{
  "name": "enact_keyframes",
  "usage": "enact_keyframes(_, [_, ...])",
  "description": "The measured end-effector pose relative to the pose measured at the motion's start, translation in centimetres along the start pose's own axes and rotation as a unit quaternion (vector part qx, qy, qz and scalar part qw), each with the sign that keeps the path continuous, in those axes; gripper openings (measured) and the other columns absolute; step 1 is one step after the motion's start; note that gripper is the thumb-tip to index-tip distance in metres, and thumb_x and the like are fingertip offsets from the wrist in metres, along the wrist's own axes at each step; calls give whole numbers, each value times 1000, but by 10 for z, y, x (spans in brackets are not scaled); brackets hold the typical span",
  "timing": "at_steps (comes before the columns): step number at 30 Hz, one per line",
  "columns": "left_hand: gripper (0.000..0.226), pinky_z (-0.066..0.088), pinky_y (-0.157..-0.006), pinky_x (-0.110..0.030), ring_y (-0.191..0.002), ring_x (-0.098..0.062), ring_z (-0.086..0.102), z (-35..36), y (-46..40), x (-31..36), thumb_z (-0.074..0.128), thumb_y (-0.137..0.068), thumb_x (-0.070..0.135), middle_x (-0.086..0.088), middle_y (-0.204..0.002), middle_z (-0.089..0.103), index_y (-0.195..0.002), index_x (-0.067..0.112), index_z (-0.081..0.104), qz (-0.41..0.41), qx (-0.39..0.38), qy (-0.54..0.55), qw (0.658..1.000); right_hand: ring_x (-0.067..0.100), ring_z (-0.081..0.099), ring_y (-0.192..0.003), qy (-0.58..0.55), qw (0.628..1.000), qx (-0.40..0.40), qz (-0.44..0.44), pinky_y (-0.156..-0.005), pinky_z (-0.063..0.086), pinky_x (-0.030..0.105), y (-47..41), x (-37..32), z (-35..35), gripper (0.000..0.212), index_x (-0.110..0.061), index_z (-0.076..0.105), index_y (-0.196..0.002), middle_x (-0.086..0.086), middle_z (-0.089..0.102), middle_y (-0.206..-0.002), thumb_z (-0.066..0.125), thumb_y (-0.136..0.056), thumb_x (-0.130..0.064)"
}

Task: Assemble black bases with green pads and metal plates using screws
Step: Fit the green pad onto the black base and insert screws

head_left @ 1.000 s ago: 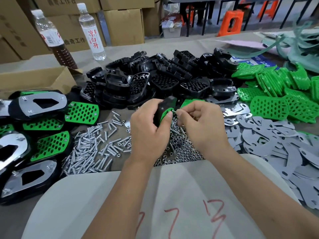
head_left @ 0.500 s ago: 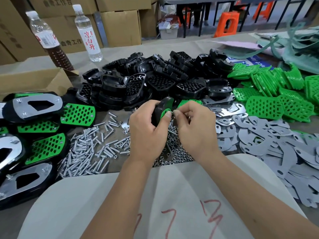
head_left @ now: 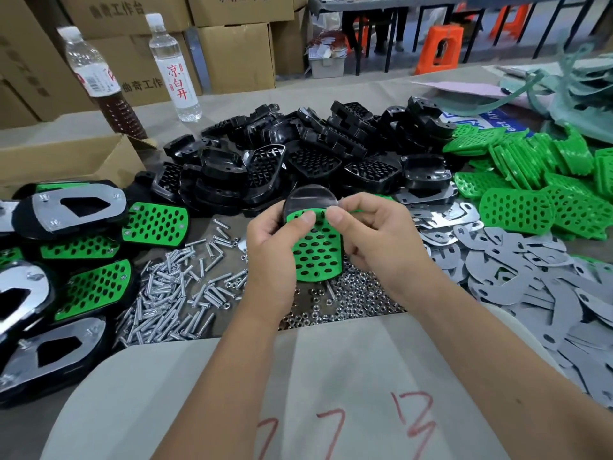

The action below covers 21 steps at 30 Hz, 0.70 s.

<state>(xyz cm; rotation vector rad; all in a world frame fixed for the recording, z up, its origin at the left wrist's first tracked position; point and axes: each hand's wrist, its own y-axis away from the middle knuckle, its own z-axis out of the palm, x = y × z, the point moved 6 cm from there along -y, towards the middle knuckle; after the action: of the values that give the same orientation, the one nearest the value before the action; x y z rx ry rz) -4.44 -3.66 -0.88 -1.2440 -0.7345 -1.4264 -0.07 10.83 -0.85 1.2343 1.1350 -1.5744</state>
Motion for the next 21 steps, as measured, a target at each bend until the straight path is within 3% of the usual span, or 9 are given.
enact_keyframes(3, [16, 58, -66, -32, -77, -20, 70, 3, -1, -2, 72, -78, 21, -5, -84, 76, -90, 22, 83, -10, -46, -11, 999, 14, 29, -44, -27, 999, -44, 11, -43, 26, 21, 1, 0, -1, 19, -23, 67, -77, 1, 48, -53, 79, -89, -30])
enact_keyframes(7, [24, 58, -68, -34, -78, -20, 70, 4, 0, -3, 73, -73, 33, -3, -85, 77, -93, 24, 83, -18, -70, -30, 997, 12, 32, -40, -1, 1000, -21, 0, -40, 29, 20, 4, -1, -6, 25, -10, 63, -82, 5, 48, -52, 79, -84, -30])
enact_keyframes(10, [18, 60, -72, -38, -83, -22, 72, 2, -1, -4, 74, -78, 26, -5, -89, 78, -93, 23, 83, -19, -36, -29, 999, 11, 38, -42, 107, 993, 38, -43, -42, 31, 23, 5, -5, -8, 21, -14, 67, -84, 14, 55, -55, 77, -93, -30])
enact_keyframes(13, [12, 63, -75, -47, -85, -25, 76, -5, -2, -5, 72, -84, 23, -7, -91, 79, -91, 21, 81, -39, 47, -8, 998, 6, 51, -52, 172, 979, 81, -68, -51, 40, 21, 6, -7, -9, 12, -22, 65, -92, 1, 66, -70, 63, -103, -27])
enact_keyframes(15, [6, 65, -72, -50, -85, -26, 76, -11, -4, -7, 72, -91, 17, -7, -91, 79, -93, 18, 78, -55, 90, 26, 994, 6, 60, -74, 214, 971, 87, -63, -68, 49, 23, 6, -6, -10, 11, -23, 63, -102, -4, 69, -90, 58, -103, -13])
enact_keyframes(17, [9, 63, -64, -42, -80, -21, 76, -12, -5, -7, 68, -96, 11, -5, -87, 78, -93, 15, 76, -61, 105, 64, 991, 7, 64, -85, 263, 959, 81, -61, -77, 50, 18, 6, -4, -8, 25, -19, 63, -109, -3, 67, -102, 55, -99, 3])
enact_keyframes(19, [6, 62, -63, -39, -78, -18, 75, -13, -5, -7, 70, -90, 11, -4, -84, 77, -90, 14, 75, -59, 107, 86, 989, 10, 70, -77, 258, 961, 79, -51, -71, 53, 15, 7, -4, -6, 29, -15, 68, -105, 1, 70, -102, 53, -99, 8])
enact_keyframes(21, [11, 61, -77, -47, -84, -23, 71, -14, -7, -8, 69, -80, 15, -8, -87, 74, -88, 14, 76, -54, 110, 92, 988, 11, 75, -75, 211, 973, 83, -47, -70, 59, 18, 8, -3, -5, 28, -10, 72, -103, 5, 74, -98, 52, -101, 9])
